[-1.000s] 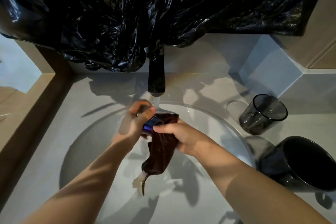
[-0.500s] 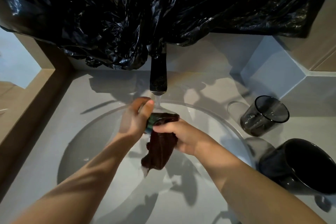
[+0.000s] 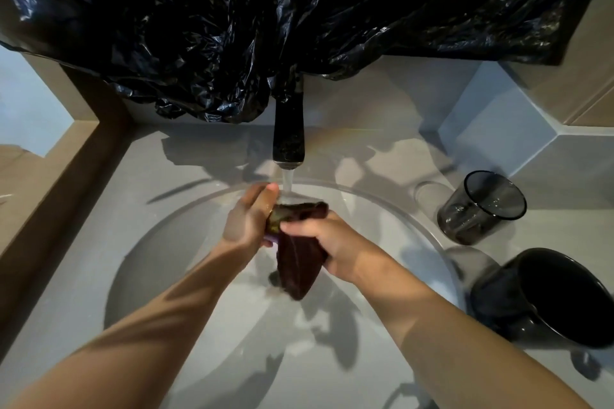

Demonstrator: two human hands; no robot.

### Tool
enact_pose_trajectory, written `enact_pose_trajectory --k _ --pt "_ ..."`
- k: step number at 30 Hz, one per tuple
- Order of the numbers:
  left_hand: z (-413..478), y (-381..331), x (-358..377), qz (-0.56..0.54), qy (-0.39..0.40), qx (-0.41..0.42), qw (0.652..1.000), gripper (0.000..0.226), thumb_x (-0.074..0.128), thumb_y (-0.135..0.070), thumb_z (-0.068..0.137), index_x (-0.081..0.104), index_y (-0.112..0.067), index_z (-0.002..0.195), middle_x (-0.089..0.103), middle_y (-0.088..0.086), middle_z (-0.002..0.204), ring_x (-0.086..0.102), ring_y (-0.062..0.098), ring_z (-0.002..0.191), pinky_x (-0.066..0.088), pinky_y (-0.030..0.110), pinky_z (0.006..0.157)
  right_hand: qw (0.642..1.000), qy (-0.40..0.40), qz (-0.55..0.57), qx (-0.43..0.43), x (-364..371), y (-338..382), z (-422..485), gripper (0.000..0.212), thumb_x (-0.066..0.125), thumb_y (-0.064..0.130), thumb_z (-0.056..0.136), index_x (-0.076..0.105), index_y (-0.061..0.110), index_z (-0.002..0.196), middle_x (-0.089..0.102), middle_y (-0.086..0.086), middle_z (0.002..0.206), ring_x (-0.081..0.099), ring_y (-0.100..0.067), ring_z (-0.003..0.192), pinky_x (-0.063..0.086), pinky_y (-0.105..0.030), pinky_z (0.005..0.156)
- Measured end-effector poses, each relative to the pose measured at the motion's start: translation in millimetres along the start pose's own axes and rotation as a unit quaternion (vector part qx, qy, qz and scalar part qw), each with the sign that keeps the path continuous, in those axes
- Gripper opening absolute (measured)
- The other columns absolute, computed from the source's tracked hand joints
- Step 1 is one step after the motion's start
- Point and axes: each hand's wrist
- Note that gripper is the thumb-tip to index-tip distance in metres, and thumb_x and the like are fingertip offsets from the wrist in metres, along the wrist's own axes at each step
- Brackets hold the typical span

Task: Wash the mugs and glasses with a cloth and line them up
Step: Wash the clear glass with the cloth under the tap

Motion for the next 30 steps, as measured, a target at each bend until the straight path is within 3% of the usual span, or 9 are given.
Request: enact_pose_trajectory --k 4,9,12,15,18,21,24,27,30 --pt "-1 -6 -13 0.081 0.062 0.08 0.992 0.023 0.047 -0.052 0.082 0.052 -0.034 0.096 0.06 0.002 0.078 0.059 0.006 0.05 0.042 0.021 0.045 0.997 0.03 0.072 0.018 -4 1 0 0.03 0.063 0.008 0.083 0.066 0.006 0.113 0.069 -0.017 0.108 0.066 -0.03 0.104 0.05 -0.039 0.094" --pt "5 -10 -23 -0.04 0.184 -0.23 0.955 0.061 0.04 -0.064 0.089 0.058 -0.012 0.115 0.057 0.007 0.068 0.042 0.014 0.04 0.024 0.015 0.036 0.887 -0.026 -0.448 -0.108 -3 3 0 0.008 0.069 0.006 0.079 0.068 0.014 0.079 0.067 0.006 0.075 0.06 -0.01 0.074 0.049 -0.024 0.074" --pt "5 -3 -9 -0.039 0.092 -0.173 0.98 0.051 0.039 -0.059 0.093 0.057 -0.013 0.107 0.051 0.003 0.057 0.037 0.011 0.034 0.024 0.015 0.036 0.956 -0.008 -0.286 -0.063 -2 1 2 0.021 0.069 -0.002 0.078 0.066 0.019 0.078 0.065 0.015 0.06 0.06 -0.002 0.061 0.048 -0.015 0.063" --pt "-8 3 -5 -0.006 0.031 0.01 0.999 0.017 0.052 -0.047 0.092 0.053 -0.03 0.094 0.058 -0.002 0.069 0.052 0.008 0.047 0.039 0.022 0.044 0.997 0.063 -0.023 0.025 -11 6 7 0.037 0.065 0.0 0.077 0.066 0.008 0.114 0.07 -0.011 0.106 0.066 -0.027 0.103 0.051 -0.038 0.094" --pt "-15 7 -15 0.018 0.072 0.139 0.988 0.025 0.059 -0.037 0.085 0.047 -0.029 0.106 0.063 -0.008 0.066 0.059 0.001 0.049 0.043 0.014 0.047 0.996 0.078 0.006 0.036 -12 7 7 0.046 0.063 0.004 0.073 0.062 0.003 0.119 0.063 -0.024 0.12 0.059 -0.038 0.115 0.047 -0.046 0.099" --pt "-9 2 -25 0.023 0.128 -0.014 0.991 0.053 0.056 -0.064 0.074 0.051 -0.026 0.11 0.062 -0.001 0.077 0.053 0.003 0.049 0.039 0.022 0.045 0.975 -0.005 -0.218 -0.049 -6 8 5 0.043 0.074 0.001 0.072 0.066 0.004 0.113 0.069 -0.013 0.108 0.064 -0.025 0.103 0.047 -0.035 0.098" --pt "3 4 -26 -0.065 0.156 -0.217 0.962 0.072 0.038 -0.075 0.082 0.066 -0.011 0.102 0.06 0.008 0.066 0.045 0.014 0.041 0.027 0.015 0.037 0.865 -0.006 -0.489 -0.11 -2 1 7 0.034 0.072 0.006 0.076 0.068 0.012 0.109 0.07 -0.005 0.106 0.063 -0.02 0.098 0.05 -0.034 0.092" --pt "4 6 -11 -0.067 0.067 -0.181 0.979 0.058 0.038 -0.061 0.092 0.063 -0.009 0.093 0.053 0.007 0.058 0.039 0.012 0.032 0.025 0.013 0.033 0.941 -0.019 -0.329 -0.076 0 0 6 0.019 0.073 0.002 0.077 0.07 0.014 0.092 0.071 -0.002 0.081 0.066 -0.017 0.075 0.053 -0.037 0.083" --pt "-2 15 -8 0.019 0.003 0.048 0.999 0.029 0.048 -0.049 0.094 0.051 -0.02 0.1 0.058 0.001 0.074 0.058 0.004 0.043 0.043 0.018 0.042 0.999 0.027 0.001 0.034 -3 4 7 0.02 0.063 0.004 0.084 0.067 0.007 0.104 0.071 -0.016 0.1 0.069 -0.03 0.093 0.054 -0.04 0.089"
Point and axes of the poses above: each hand's wrist, its own z-axis towards the middle knuckle, its own x-axis out of the palm, y = z × x
